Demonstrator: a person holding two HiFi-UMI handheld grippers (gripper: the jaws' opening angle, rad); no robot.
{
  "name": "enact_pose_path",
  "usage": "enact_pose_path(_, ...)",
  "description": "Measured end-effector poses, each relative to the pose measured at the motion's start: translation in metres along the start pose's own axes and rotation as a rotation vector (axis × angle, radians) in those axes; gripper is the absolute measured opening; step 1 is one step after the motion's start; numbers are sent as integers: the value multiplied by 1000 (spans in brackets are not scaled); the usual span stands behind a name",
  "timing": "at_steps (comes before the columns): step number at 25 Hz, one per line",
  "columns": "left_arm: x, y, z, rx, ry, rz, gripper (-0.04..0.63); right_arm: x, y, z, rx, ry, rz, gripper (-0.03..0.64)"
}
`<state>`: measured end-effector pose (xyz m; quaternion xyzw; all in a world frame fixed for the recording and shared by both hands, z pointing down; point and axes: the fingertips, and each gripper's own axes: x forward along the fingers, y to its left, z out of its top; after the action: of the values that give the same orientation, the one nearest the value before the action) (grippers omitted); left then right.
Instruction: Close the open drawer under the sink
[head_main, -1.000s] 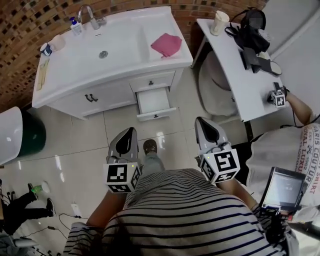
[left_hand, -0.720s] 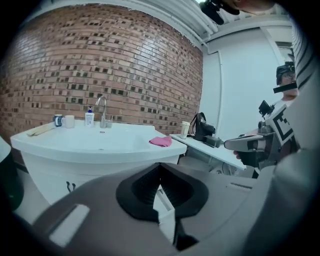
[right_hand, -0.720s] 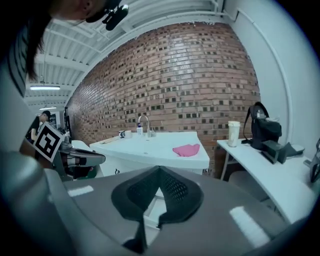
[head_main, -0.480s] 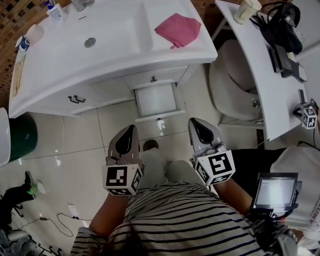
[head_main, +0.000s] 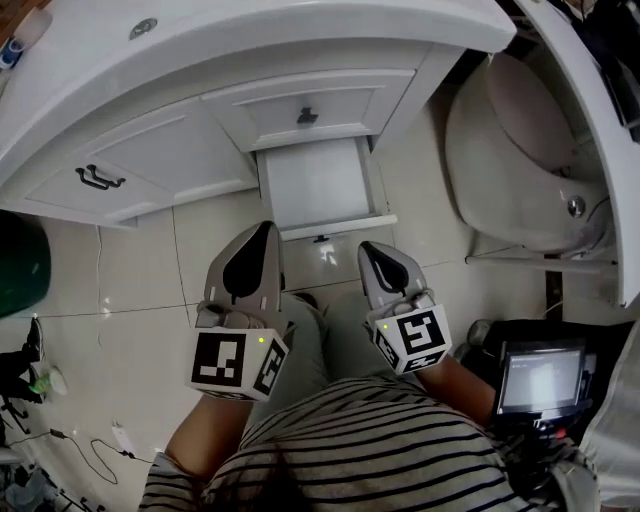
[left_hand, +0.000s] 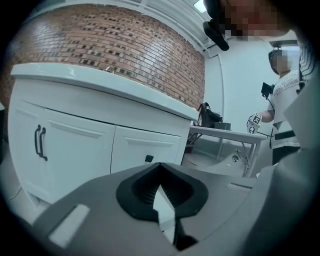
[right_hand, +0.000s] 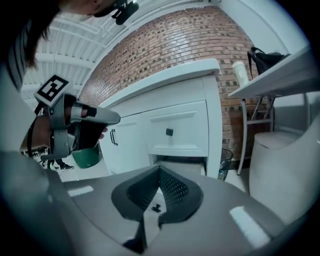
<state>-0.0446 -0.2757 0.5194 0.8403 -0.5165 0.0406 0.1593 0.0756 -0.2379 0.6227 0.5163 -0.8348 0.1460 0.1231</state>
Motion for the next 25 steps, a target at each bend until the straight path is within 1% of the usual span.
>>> enact_pose_path(3, 5, 5, -33, 53, -16, 18, 17, 14, -10, -44, -11, -10, -18, 0)
enact_pose_path(5, 8, 10, -54, 75, -14, 35, 17, 24, -14, -64, -20, -15, -22, 0)
enact_pose_path(9, 15, 16, -77, 81, -20, 63, 17, 37, -23, -81, -22, -32, -37, 0)
enact_pose_path(12, 18, 19, -96, 58, -19, 71, 17, 43, -26, -92, -34, -35, -39, 0)
enact_pose_path(17, 22, 10, -100, 81, -21, 57, 17, 51, -33, -96, -43, -51, -50, 0)
enact_pose_path(21, 22, 13, -99, 70, -17, 61, 17, 58, -37, -103, -27, -24, -57, 0)
enact_pose_path(25, 19, 22, -101, 67, -7, 73, 17, 62, -39, -102, -24, -37, -67, 0)
